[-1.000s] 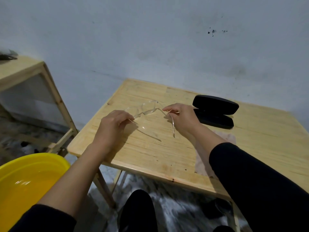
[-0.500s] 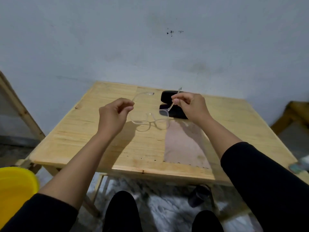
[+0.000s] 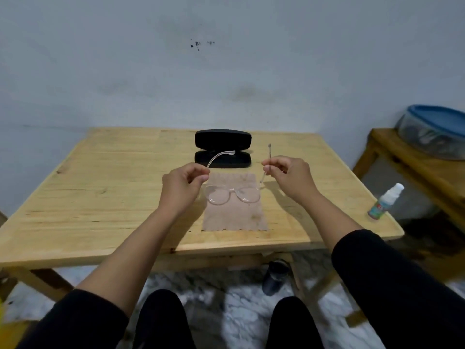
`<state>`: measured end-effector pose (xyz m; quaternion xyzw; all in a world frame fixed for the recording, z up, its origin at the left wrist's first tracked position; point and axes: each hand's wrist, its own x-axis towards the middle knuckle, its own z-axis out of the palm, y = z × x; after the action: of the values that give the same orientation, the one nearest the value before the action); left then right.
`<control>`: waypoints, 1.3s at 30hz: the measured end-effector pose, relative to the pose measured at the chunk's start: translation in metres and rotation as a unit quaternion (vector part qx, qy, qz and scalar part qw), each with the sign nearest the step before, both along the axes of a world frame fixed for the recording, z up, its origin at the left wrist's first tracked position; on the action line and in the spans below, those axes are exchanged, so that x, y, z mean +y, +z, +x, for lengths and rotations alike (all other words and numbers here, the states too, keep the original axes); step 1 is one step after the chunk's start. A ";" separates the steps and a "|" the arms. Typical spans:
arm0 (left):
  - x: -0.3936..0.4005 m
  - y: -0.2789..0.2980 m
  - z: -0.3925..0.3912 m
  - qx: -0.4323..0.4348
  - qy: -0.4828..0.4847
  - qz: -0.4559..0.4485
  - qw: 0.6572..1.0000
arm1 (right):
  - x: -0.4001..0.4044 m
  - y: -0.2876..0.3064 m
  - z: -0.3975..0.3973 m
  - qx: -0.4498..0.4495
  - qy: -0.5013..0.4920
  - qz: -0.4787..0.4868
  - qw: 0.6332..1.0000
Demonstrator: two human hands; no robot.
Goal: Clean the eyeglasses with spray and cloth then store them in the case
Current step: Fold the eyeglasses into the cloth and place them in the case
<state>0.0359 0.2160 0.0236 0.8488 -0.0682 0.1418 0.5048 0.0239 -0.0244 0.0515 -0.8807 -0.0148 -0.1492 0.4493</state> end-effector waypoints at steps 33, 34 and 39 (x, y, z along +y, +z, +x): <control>0.019 -0.011 -0.063 0.042 -0.135 0.261 0.955 | 0.006 -0.028 -0.065 0.125 0.099 -0.169 0.973; 0.018 -0.012 -0.064 0.036 -0.130 0.264 0.955 | 0.007 -0.028 -0.064 0.123 0.092 -0.168 0.974; 0.016 -0.014 -0.055 0.019 -0.053 0.234 0.971 | 0.011 -0.025 -0.055 0.135 0.042 -0.082 0.987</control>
<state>-0.0192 0.2320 0.0091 0.9411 -0.1349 0.0786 0.2999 -0.0310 -0.0133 0.0268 -0.9254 -0.0031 -0.0087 0.3789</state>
